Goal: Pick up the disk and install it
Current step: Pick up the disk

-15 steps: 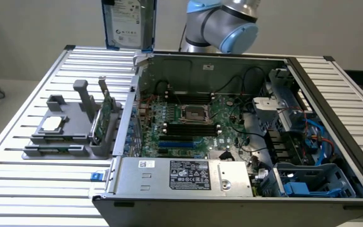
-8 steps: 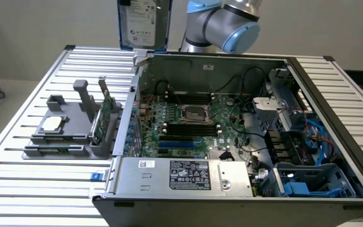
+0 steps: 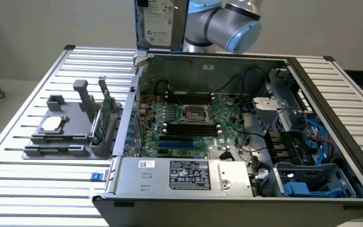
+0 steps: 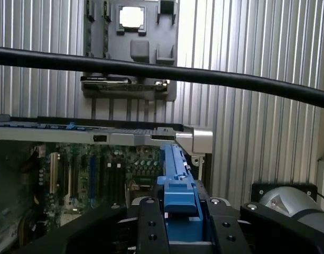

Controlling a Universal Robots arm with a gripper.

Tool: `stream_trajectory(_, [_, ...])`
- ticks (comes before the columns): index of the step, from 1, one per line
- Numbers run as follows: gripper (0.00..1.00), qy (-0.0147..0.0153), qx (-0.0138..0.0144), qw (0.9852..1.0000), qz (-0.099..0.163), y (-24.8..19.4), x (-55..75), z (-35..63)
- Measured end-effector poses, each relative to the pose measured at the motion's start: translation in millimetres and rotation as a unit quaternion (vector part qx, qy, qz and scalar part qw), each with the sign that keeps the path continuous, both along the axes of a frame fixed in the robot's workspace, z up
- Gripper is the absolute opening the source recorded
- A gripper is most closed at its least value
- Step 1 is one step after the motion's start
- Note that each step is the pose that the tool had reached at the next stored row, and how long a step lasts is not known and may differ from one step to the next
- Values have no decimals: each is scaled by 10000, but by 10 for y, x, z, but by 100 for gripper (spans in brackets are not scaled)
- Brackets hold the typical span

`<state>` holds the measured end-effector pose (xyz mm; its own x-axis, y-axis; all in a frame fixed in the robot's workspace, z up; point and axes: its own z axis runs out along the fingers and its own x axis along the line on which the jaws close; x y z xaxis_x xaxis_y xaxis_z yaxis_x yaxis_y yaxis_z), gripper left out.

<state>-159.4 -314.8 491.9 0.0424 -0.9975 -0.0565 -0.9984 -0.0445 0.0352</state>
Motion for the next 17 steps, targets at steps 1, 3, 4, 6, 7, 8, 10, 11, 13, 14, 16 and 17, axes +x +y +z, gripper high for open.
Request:
stream_trajectory(1, [33, -40, 13, 10000, 0, -9, 28, 0])
stream_trajectory(3, [33, -121, 41, 9999, -1, -25, 83, 0])
stream_trajectory(4, [33, -159, 54, 9999, 0, -34, 110, 0])
stream_trajectory(6, [33, -235, 81, 9997, 0, -53, 168, 0])
stream_trajectory(7, [33, -261, 93, 9996, -1, -63, 200, 0])
stream_trajectory(8, [33, -281, 105, 9996, 0, -75, 235, 1])
stream_trajectory(10, [33, -302, 131, 9995, -2, -99, 314, 1])
stream_trajectory(11, [33, -309, 145, 9994, -1, -112, 359, -1])
stream_trajectory(13, [33, -311, 161, 9994, -2, -140, 448, -1])
stream_trajectory(14, [33, -310, 167, 9994, -2, -155, 497, 0])
stream_trajectory(16, [33, -310, 176, 9994, -2, -181, 589, 0])
stream_trajectory(17, [33, -309, 179, 9994, -3, -194, 634, 1])
